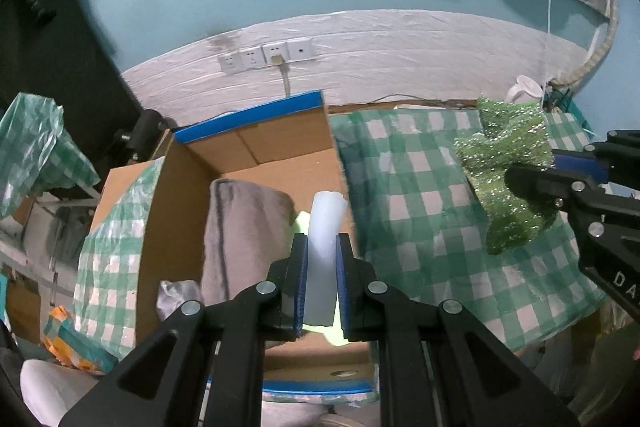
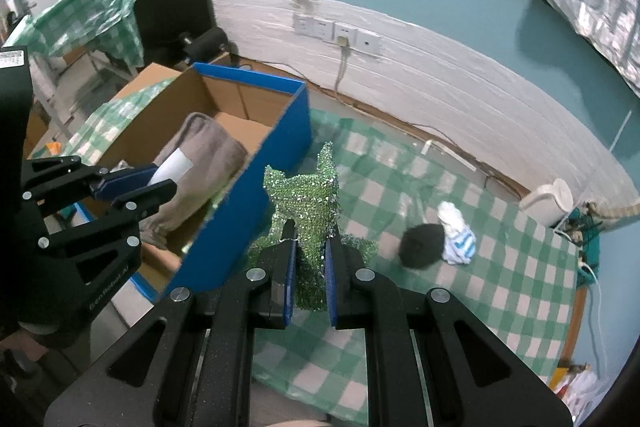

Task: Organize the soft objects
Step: 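Carry the green scrubber and white foam stick over the cardboard box, then open both grippers to drop the scrubber and foam stick into the box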

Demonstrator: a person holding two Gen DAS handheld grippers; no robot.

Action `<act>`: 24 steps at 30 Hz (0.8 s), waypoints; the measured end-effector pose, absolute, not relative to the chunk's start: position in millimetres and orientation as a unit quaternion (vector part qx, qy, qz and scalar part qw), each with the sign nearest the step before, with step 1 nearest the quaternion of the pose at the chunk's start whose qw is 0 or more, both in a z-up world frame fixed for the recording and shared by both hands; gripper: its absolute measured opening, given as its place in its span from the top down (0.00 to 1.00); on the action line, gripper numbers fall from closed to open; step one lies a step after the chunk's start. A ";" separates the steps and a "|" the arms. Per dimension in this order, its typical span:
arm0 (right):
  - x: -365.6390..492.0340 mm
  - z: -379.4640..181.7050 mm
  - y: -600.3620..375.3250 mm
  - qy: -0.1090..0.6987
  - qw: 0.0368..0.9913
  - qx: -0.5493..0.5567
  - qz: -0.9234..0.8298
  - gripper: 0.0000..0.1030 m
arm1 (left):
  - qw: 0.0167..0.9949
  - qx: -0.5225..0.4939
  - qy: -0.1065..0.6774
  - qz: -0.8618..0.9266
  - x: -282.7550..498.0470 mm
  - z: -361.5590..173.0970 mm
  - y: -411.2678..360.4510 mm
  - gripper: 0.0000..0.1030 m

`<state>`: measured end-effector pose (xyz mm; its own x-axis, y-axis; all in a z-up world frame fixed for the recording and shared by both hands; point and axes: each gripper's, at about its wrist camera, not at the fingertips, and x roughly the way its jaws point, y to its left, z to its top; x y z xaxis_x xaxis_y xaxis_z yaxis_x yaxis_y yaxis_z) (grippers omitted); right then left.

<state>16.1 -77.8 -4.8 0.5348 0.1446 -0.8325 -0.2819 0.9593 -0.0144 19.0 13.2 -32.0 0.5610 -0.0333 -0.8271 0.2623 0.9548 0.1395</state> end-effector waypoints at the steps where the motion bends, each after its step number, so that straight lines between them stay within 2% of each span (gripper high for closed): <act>1: 17.4 -4.8 -72.1 0.466 0.873 -0.075 0.126 0.89 | 0.875 0.122 0.460 -0.083 18.5 -31.2 16.8 0.87; 24: 51.4 -36.3 19.3 0.481 0.847 -0.116 0.195 0.89 | 0.868 0.064 0.492 -0.012 39.7 -56.3 112.3 0.87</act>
<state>51.4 19.3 -36.3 0.4619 0.2178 -0.8598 -0.4414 0.8972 -0.0099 39.7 112.3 -56.3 0.5151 0.0424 -0.8561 0.0837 0.9915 0.0995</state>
